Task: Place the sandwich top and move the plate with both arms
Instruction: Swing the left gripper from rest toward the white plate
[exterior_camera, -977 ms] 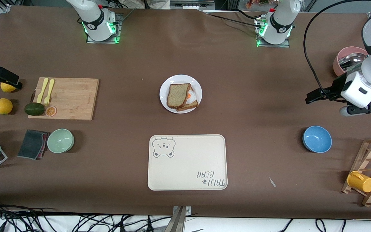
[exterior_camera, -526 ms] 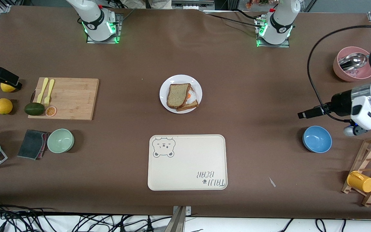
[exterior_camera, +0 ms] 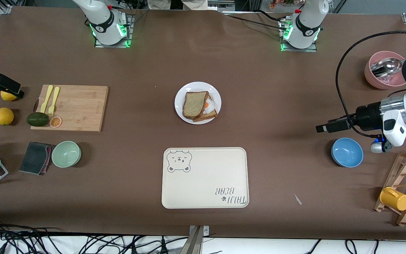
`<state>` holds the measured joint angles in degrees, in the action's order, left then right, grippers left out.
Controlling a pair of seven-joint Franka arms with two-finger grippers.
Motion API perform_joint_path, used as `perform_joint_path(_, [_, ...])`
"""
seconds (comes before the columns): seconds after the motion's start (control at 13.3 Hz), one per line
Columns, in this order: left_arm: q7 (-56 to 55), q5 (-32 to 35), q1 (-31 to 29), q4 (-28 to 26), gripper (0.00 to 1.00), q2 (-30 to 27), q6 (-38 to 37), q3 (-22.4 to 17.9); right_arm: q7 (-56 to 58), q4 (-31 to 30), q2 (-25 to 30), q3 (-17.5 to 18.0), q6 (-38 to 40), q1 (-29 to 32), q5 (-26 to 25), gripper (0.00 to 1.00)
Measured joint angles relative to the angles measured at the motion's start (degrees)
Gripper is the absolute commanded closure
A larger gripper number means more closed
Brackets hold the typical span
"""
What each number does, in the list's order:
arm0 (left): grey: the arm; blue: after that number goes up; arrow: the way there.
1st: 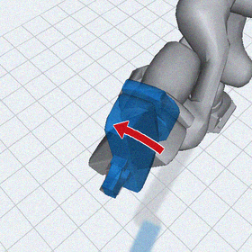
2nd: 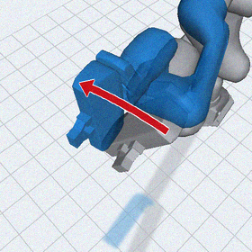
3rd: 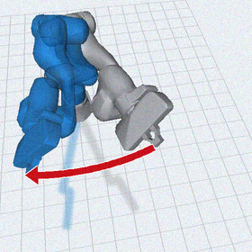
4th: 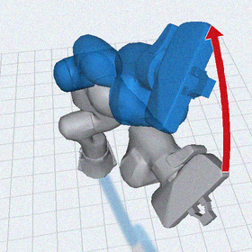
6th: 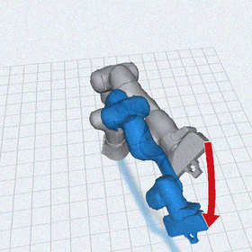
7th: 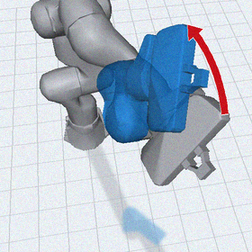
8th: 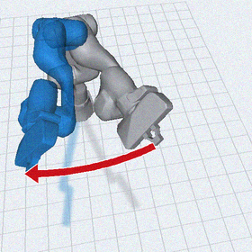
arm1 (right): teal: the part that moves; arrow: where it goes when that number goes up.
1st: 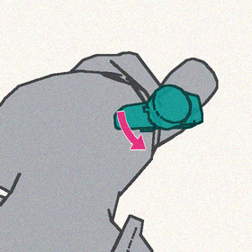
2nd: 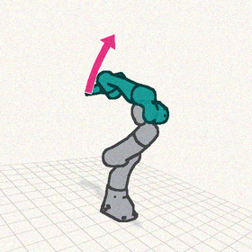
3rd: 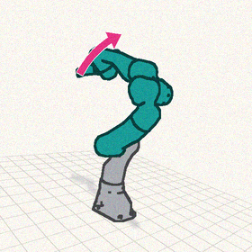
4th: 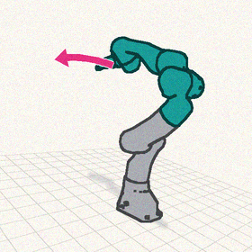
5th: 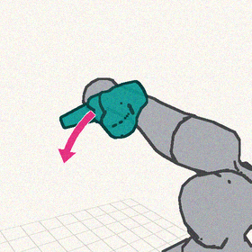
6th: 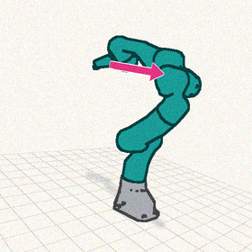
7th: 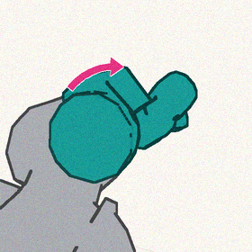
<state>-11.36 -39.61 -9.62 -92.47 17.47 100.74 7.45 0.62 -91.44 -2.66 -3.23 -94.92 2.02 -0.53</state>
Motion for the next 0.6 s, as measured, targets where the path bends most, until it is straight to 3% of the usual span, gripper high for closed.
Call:
perform_joint_path(0.3, [1.4,-6.2,-0.1,-1.8,0.0,1.6,1.7,0.0,0.0,-0.1,0.0,0.1,0.2,0.0,0.0,0.0])
perform_joint_path(0.45, [8.8,-7.5,0.0,-3.5,0.0,1.8,1.2,0.0,0.0,-0.1,0.0,0.3,0.8,0.0,0.0,0.0])
perform_joint_path(0.6, [20.4,-14.2,-0.1,-9.5,0.0,1.9,0.7,-0.2,0.0,-0.1,0.1,0.5,0.8,0.0,0.0,0.0])
